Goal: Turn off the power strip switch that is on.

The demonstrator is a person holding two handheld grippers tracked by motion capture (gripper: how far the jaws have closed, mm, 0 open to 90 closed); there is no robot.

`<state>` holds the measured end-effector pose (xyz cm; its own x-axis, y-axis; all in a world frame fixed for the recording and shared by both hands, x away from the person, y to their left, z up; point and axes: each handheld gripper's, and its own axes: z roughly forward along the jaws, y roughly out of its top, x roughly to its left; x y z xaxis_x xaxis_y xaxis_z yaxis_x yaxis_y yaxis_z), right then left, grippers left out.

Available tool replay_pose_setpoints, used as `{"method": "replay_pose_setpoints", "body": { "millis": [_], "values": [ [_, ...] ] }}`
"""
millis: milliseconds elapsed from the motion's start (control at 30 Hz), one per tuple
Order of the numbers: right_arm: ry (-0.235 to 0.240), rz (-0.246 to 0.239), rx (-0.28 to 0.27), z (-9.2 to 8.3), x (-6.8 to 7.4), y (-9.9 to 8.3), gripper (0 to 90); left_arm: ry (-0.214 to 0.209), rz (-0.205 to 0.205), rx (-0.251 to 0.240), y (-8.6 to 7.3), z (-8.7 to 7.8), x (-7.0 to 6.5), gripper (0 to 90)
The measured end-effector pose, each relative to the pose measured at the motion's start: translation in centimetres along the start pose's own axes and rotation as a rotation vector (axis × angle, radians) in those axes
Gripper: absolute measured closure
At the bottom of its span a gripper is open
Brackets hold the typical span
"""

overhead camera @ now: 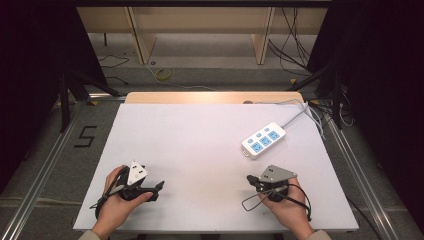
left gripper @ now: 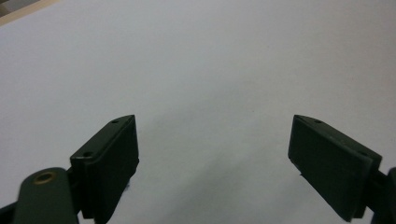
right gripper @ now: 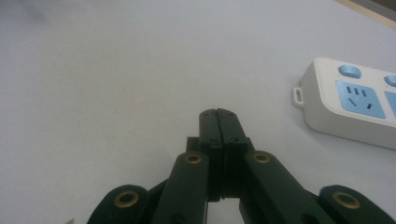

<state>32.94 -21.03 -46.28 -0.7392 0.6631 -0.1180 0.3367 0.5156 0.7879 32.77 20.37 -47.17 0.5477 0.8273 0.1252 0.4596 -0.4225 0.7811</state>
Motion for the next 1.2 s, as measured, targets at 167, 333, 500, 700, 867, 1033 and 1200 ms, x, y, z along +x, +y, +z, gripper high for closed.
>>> {"method": "replay_pose_setpoints", "body": {
  "millis": [167, 333, 500, 700, 867, 1033, 1200],
  "values": [
    [-0.028, 0.007, 0.005, 0.0, -0.6, 0.3, 90.0, 0.001, 0.000, 0.000, 0.0, 0.0, 0.0, 15.9],
    [-0.053, 0.027, 0.002, -0.1, -1.2, 0.6, 90.0, 0.000, 0.004, 0.003, 0.0, 0.1, -0.1, 15.9],
    [-0.078, 0.046, 0.000, -0.4, -2.0, 0.7, 90.0, -0.005, 0.008, 0.001, 0.1, 0.1, -0.3, 15.9],
    [-0.089, 0.052, 0.000, -0.4, -2.5, 1.0, 90.0, -0.004, 0.008, 0.003, 0.1, 0.1, -0.3, 15.9],
    [-0.098, 0.055, 0.001, -0.3, -2.8, 1.2, 90.0, -0.004, 0.009, 0.003, 0.1, 0.1, -0.3, 15.9],
    [-0.109, 0.059, 0.003, -0.3, -3.2, 1.4, 90.0, -0.004, 0.012, 0.004, 0.1, 0.1, -0.3, 16.0],
    [-0.124, 0.063, 0.005, -0.4, -3.6, 1.6, 90.0, -0.004, 0.012, 0.004, 0.1, 0.1, -0.3, 15.9]
  ]
}}
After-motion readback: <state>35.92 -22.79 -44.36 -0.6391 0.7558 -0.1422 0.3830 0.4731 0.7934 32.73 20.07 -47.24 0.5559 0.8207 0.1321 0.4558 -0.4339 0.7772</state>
